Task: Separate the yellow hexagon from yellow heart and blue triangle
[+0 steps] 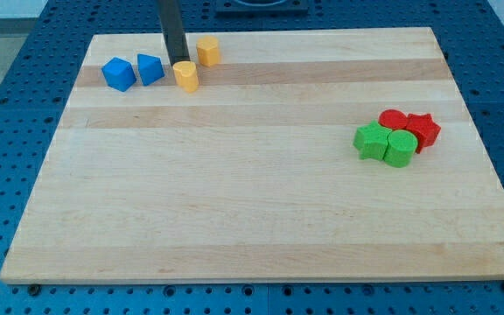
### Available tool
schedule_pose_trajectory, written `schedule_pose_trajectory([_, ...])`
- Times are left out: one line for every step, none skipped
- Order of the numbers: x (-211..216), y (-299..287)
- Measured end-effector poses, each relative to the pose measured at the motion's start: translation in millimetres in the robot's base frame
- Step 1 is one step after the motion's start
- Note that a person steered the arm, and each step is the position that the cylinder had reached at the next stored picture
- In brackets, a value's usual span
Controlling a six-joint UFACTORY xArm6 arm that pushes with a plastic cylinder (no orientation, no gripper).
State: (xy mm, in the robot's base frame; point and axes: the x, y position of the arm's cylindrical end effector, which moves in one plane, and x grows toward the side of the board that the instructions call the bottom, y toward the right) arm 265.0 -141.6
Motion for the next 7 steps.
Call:
schedule_pose_trajectory([-12.0,1.1])
schedule_pose_trajectory([-72.0,19.1])
schedule_pose_trajectory([-73.8,20.2])
schedule_pose_trajectory([-58.1,41.9])
schedule_pose_trajectory([9.3,61.2])
schedule_pose_trajectory([81.2,85.2])
schedule_pose_trajectory([103.4,89.9])
